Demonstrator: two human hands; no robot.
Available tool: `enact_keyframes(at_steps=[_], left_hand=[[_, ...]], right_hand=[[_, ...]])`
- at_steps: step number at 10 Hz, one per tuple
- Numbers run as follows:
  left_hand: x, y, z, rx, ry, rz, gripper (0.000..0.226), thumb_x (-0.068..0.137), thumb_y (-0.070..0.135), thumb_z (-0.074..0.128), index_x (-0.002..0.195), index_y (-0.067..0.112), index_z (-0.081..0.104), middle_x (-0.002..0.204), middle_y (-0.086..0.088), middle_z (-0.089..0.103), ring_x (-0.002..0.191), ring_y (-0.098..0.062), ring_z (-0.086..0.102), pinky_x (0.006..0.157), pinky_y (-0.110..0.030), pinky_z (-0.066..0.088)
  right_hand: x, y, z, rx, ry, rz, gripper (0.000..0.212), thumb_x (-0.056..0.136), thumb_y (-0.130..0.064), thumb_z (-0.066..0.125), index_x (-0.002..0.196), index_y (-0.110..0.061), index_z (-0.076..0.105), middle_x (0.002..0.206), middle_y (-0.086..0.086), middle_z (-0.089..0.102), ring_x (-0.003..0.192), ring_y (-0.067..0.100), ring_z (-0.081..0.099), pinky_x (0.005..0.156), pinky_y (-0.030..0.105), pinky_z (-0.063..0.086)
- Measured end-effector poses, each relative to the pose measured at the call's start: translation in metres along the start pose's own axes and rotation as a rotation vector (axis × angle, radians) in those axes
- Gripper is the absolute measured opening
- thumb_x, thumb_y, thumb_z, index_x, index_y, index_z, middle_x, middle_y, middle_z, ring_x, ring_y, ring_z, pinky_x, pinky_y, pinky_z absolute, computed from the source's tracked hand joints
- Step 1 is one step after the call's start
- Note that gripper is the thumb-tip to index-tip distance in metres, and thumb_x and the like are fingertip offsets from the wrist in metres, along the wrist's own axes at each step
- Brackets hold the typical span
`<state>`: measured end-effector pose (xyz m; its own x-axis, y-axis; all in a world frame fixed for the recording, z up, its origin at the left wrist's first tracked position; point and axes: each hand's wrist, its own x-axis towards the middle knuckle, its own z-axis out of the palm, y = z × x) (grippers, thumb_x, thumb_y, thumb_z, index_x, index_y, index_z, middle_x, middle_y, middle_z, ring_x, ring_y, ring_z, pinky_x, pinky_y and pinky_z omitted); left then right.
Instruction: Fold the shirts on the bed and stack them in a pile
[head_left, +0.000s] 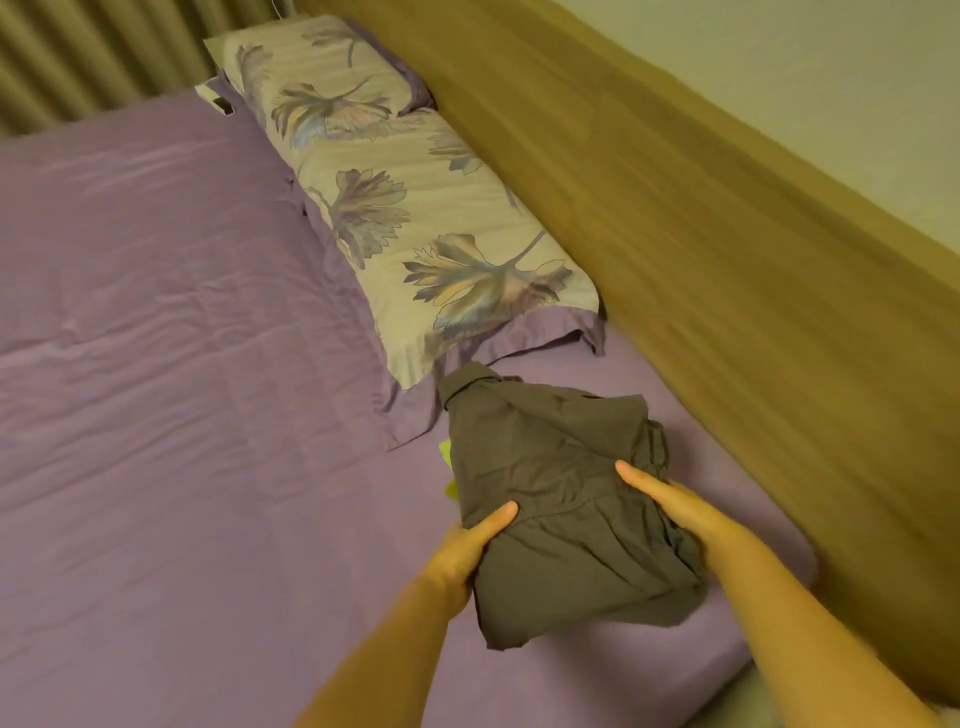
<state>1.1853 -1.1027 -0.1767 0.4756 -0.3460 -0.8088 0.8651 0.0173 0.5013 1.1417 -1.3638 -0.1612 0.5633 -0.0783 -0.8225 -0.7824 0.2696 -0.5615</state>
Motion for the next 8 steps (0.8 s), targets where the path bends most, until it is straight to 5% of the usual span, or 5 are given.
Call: enact_keyframes(at_steps=[2, 3, 4, 6, 8], left_hand=[[0.036, -0.017, 0.003, 0.076, 0.148, 0.039, 0.050, 0.078, 0.024, 0.075, 0.122, 0.008, 0.058, 0.107, -0.001, 0.067, 0.093, -0.016, 0.064, 0.070, -0.023, 0.050], [0.048, -0.027, 0.008, 0.123, 0.241, 0.056, 0.052, 0.078, 0.025, 0.076, 0.124, 0.011, 0.055, 0.117, -0.006, 0.063, 0.100, -0.024, 0.061, 0.084, -0.032, 0.049], [0.059, -0.029, 0.015, 0.233, 0.347, 0.061, 0.060, 0.075, 0.029, 0.078, 0.126, 0.010, 0.054, 0.125, -0.011, 0.061, 0.111, -0.032, 0.057, 0.095, -0.040, 0.046], [0.039, -0.023, 0.025, 0.621, 0.514, -0.025, 0.066, 0.079, 0.051, 0.067, 0.127, 0.015, 0.041, 0.128, -0.007, 0.055, 0.117, -0.031, 0.052, 0.097, -0.042, 0.045], [-0.002, 0.000, 0.034, 0.864, 0.514, 0.012, 0.068, 0.087, 0.041, 0.062, 0.140, 0.012, 0.029, 0.138, -0.010, 0.045, 0.124, -0.031, 0.046, 0.103, -0.042, 0.042]], right_hand=[[0.029, 0.024, -0.003, -0.027, 0.105, -0.031, 0.063, 0.067, -0.051, 0.076, 0.122, -0.023, 0.059, 0.112, 0.004, 0.067, 0.100, 0.029, 0.065, 0.094, 0.047, 0.049], [0.039, 0.023, -0.004, -0.181, 0.224, -0.033, 0.073, 0.064, -0.058, 0.073, 0.126, -0.024, 0.057, 0.122, 0.005, 0.062, 0.108, 0.030, 0.059, 0.097, 0.048, 0.047], [0.050, 0.025, -0.009, -0.397, 0.351, -0.015, 0.107, 0.047, -0.080, 0.065, 0.134, -0.021, 0.047, 0.133, 0.007, 0.054, 0.118, 0.033, 0.052, 0.099, 0.050, 0.044], [0.033, 0.016, -0.003, -0.666, 0.487, 0.041, 0.116, 0.064, -0.078, 0.057, 0.150, -0.019, 0.007, 0.144, 0.013, 0.040, 0.126, 0.038, 0.043, 0.100, 0.055, 0.039], [-0.011, -0.013, 0.019, -0.841, 0.571, -0.048, 0.104, 0.081, -0.056, 0.061, 0.149, -0.012, -0.004, 0.153, 0.014, 0.023, 0.135, 0.038, 0.031, 0.104, 0.051, 0.036]])
